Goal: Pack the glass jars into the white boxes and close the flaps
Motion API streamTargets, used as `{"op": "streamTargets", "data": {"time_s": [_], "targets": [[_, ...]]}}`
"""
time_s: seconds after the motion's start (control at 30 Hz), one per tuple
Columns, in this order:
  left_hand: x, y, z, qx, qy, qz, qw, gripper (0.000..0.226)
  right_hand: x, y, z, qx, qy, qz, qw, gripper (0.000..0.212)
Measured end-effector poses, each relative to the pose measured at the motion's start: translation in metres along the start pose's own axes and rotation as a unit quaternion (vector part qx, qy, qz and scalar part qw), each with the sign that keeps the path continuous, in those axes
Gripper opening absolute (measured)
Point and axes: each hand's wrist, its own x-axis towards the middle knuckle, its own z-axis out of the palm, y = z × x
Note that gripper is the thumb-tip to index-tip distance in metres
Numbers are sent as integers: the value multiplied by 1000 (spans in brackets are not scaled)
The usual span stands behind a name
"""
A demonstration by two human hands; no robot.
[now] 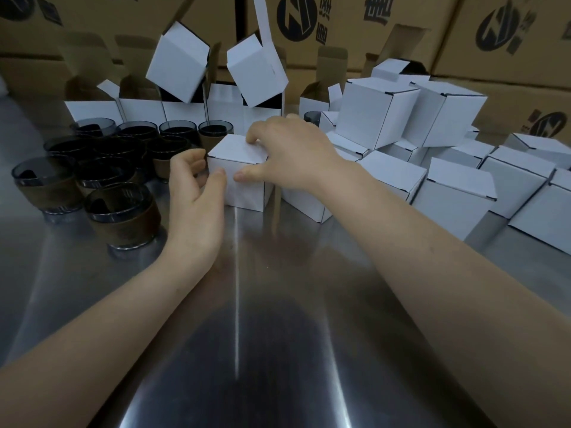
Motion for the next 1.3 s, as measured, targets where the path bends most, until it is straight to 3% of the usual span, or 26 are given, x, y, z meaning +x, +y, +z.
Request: {"op": "streamTargets", "data": {"time_s": [0.07, 0.17, 0.3, 0.43, 0.5, 0.67, 1.0, 1.2, 1.3], "targets": [[0, -1, -1, 20, 0, -8, 1000, 31, 3, -1, -1, 1, -5, 25, 1000, 60], [1, -2, -1, 45, -8, -10, 999, 37, 7, -3, 1, 5, 14, 77, 997, 26], [-1, -2, 0, 80, -27, 4, 996, 33, 10, -1, 5, 3, 23, 144, 989, 40], [-3, 0, -1, 101, -64, 11, 993, 29, 11, 0, 5, 12, 41, 175, 984, 14], [-5, 1, -1, 114, -79, 17, 990, 28, 12, 1, 5, 11, 49, 199, 979, 30], [-10, 2, 2, 148, -101, 62, 982, 23, 15, 5, 5, 12, 52, 241, 969, 34], [-17, 2, 4, 253, -193, 170, 933, 19, 23, 8, 10, 13, 78, 252, 964, 35], [-15, 0, 3, 252, -194, 169, 933, 18, 18, 9, 11, 36, 103, 227, 968, 18], [-16, 0, 5, 248, -197, 169, 933, 21, 10, 14, 8, 87, 161, 193, 964, 11]]}}
